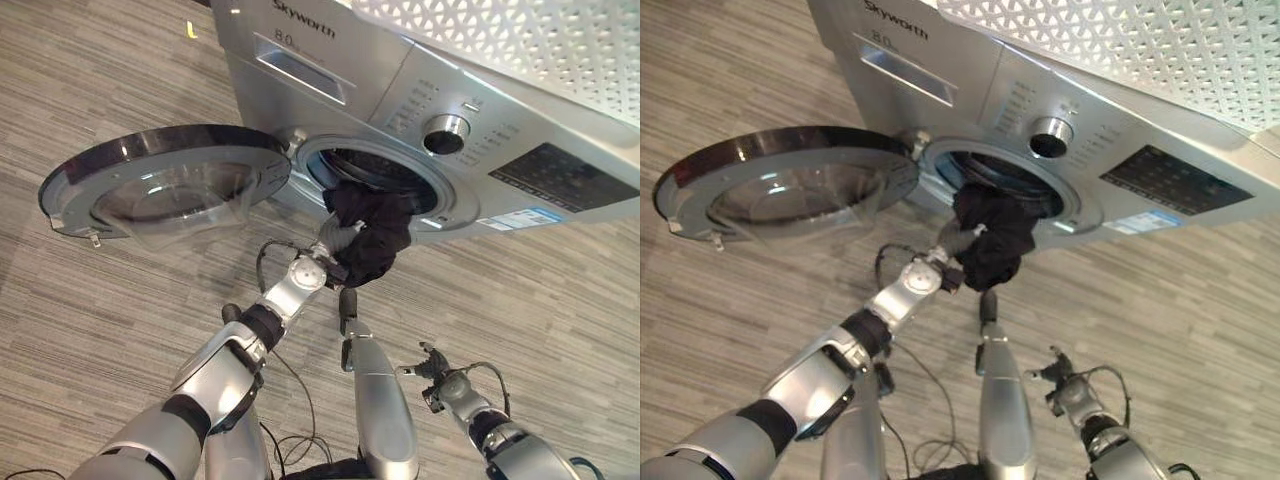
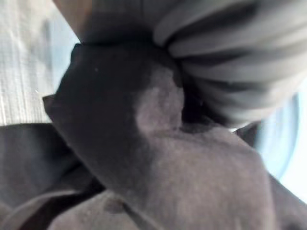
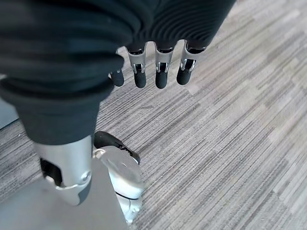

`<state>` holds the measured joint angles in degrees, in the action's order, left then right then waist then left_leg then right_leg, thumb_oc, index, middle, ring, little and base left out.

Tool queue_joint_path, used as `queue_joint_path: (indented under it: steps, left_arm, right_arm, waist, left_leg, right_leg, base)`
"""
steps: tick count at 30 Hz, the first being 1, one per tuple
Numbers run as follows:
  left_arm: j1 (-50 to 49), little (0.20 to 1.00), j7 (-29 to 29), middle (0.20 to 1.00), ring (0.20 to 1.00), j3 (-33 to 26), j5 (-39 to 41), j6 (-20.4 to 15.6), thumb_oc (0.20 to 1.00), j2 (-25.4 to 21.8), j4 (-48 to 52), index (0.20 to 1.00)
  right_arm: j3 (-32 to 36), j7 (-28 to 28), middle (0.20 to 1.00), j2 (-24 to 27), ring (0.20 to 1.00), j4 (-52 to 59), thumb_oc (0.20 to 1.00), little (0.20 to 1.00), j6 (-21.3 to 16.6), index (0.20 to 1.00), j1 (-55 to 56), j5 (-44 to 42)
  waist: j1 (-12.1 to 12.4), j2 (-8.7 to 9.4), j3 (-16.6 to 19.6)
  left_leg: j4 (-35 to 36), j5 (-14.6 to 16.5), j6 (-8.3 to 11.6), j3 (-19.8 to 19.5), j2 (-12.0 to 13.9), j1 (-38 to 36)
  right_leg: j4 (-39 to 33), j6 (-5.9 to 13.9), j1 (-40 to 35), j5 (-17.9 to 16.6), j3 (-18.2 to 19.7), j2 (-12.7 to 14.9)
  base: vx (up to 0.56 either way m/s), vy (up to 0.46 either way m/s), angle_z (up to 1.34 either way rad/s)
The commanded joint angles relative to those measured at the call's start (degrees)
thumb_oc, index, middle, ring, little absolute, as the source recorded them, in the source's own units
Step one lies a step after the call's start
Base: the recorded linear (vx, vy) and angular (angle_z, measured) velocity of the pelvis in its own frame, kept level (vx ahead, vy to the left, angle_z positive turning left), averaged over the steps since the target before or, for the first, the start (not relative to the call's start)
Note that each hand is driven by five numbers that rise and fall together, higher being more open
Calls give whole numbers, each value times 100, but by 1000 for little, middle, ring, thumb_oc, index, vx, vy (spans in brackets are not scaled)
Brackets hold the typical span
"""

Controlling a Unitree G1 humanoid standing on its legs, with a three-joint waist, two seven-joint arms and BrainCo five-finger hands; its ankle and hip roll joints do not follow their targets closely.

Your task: Grab the laundry basket,head to the washer,open it,put in the laundry and shut it.

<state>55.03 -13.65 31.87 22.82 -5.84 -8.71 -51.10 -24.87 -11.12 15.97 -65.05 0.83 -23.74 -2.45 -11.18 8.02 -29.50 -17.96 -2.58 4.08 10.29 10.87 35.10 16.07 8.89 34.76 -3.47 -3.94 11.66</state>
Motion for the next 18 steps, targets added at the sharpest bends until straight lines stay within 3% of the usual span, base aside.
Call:
queue_joint_path:
  steps: [1,6,10,14,18]
  left_arm:
    - [589,200,-174,200,200,-351,371,-549,200,-28,-26,200]
    - [1334,200,-408,200,200,-830,705,-689,200,-420,-317,200]
    - [1648,200,-566,200,200,-947,858,-807,200,-510,-263,200]
    - [1904,200,-704,200,200,-940,1008,-922,200,-309,-117,200]
    - [1929,200,-831,200,200,-891,1196,-1039,200,220,329,200]
  right_arm:
    - [-313,-159,1000,158,1000,634,1000,1000,-110,1000,404,-305]
    - [-399,-253,1000,121,1000,1361,1000,1000,-328,1000,414,-446]
    - [-436,-350,1000,116,1000,1437,1000,1000,-396,1000,422,-429]
    - [-436,-427,1000,107,1000,1049,1000,1000,-380,1000,410,-402]
    - [-392,-532,1000,111,1000,743,1000,1000,-315,1000,465,-401]
  waist:
    - [-62,156,481]
    - [-246,237,503]
    - [-339,189,539]
    - [-389,102,542]
    - [-427,38,501]
  left_leg:
    - [-1320,1377,151,-338,355,313]
    - [-1581,1450,165,-380,520,932]
    - [-1649,1458,206,-422,617,1252]
    - [-1576,1418,252,-449,691,1420]
    - [-1494,1381,301,-470,752,1575]
  right_leg:
    - [-77,159,540,-6,-198,195]
    - [13,158,1158,-51,-157,121]
    - [59,158,1502,-58,-156,64]
    - [33,163,1723,-58,-178,21]
    - [17,157,1922,-42,-219,-20]
  base:
    - [-89,-13,-22]
    - [-33,-48,-25]
    - [25,-53,-9]
    - [48,-56,-3]
    - [61,-69,1]
